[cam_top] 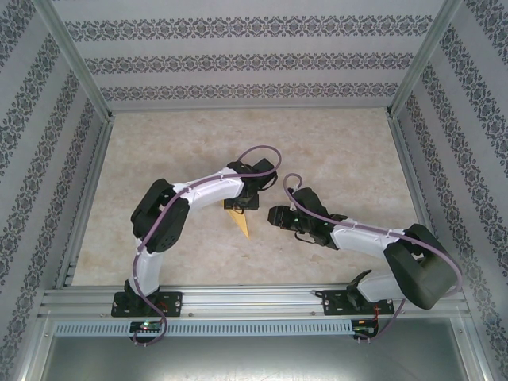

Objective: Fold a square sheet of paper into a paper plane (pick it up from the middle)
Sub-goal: Fold the wing for the fifth time at the center of the table, then move a paper plane to the center of the table.

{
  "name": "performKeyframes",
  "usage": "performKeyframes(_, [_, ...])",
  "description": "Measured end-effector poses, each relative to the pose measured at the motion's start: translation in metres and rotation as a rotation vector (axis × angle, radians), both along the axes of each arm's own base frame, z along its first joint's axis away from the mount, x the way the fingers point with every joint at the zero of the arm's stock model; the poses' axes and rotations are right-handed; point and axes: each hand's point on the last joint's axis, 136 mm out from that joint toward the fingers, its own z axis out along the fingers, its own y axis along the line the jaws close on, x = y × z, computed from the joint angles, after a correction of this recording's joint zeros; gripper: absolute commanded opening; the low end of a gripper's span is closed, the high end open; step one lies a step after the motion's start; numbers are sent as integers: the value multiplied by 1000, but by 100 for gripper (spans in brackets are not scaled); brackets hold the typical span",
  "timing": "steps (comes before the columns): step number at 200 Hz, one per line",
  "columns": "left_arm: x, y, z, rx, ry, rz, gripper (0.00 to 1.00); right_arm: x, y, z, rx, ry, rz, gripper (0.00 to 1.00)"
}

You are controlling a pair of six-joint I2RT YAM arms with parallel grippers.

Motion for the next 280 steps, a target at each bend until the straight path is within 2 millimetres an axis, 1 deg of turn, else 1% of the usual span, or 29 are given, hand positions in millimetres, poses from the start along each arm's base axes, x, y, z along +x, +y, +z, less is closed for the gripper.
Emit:
performKeyframes(25, [-3, 3, -7, 23, 20, 2, 55, 0, 0, 1, 1, -3, -2, 42])
performKeyframes(59, [-4, 7, -7, 42, 19, 10, 49, 1, -1, 1, 0, -4, -7, 42])
performKeyframes(98, [-4, 10, -6, 52, 12, 22, 38, 1, -1, 1, 0, -6, -10, 42])
performKeyframes(118, [-6, 14, -4, 55, 6, 28, 33, 1, -1, 1, 0, -6, -10, 44])
performKeyframes(139, [-12, 20, 2, 45, -8, 33, 25, 1, 1, 1, 9, -3, -4, 44])
performKeyframes(154, [-16, 25, 8, 31, -26, 39, 20, 0, 4, -3, 16, 12, 11, 44])
performKeyframes(169, [-19, 28, 15, 12, -48, 45, 15, -1, 11, -8, 29, 33, 34, 44])
performKeyframes(185, [-23, 32, 18, -7, -68, 49, 5, -1, 20, -12, 53, 58, 65, 44])
performKeyframes(191, [-24, 33, 18, -11, -71, 51, 3, -1, 24, -13, 62, 64, 76, 44])
performKeyframes(213, [-27, 36, 14, -16, -77, 53, 1, 3, 40, -11, 90, 77, 122, 44])
performKeyframes(245, [-30, 40, 4, -24, -74, 60, 0, 9, 73, -6, 137, 85, 202, 44])
performKeyframes(280, [-36, 51, 2, -89, -86, 89, 0, 11, 90, -15, 152, 112, 244, 45])
